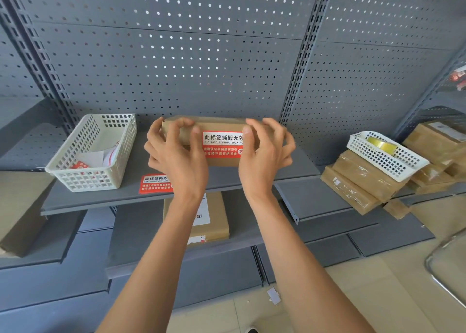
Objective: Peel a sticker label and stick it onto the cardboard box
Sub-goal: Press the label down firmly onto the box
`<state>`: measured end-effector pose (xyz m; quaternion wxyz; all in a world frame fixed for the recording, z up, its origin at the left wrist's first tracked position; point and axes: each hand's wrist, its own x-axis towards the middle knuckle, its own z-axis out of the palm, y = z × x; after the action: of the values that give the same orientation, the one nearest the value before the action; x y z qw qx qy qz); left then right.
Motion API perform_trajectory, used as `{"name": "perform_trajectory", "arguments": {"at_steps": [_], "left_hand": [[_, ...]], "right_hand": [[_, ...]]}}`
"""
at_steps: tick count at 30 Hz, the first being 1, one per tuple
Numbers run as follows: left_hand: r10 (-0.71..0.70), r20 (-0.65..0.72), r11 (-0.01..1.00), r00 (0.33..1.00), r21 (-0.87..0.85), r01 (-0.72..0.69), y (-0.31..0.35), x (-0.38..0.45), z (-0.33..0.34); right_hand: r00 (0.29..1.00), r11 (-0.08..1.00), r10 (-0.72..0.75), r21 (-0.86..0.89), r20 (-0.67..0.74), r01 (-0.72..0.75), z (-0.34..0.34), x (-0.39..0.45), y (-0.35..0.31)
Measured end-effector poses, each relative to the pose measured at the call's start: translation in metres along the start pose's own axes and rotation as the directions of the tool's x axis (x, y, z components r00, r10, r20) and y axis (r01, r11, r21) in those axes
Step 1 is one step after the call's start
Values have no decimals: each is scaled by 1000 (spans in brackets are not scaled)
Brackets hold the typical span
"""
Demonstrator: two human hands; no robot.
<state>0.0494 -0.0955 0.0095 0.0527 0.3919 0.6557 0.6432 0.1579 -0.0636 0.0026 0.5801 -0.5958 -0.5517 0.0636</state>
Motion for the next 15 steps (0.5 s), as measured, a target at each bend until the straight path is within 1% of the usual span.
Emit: {"name": "perform_trajectory", "arguments": {"at_steps": [4, 6, 9, 15], "left_hand": [[56, 111, 991, 992, 111, -68, 6, 0, -3], [97, 153, 979, 983, 162, -122, 5, 1, -5], [137, 180, 966, 974, 192, -172, 4, 4, -8], [159, 195, 962, 968, 191, -196, 5, 9, -13]], "right_hand": [[993, 990, -63, -116, 101, 74, -3, -1, -3], [990, 987, -71, -132, 122, 87, -5, 1, -1], [991, 993, -76, -81, 114, 85, -8, 6, 1], [992, 996, -80, -21, 100, 82, -11, 12, 3]]}}
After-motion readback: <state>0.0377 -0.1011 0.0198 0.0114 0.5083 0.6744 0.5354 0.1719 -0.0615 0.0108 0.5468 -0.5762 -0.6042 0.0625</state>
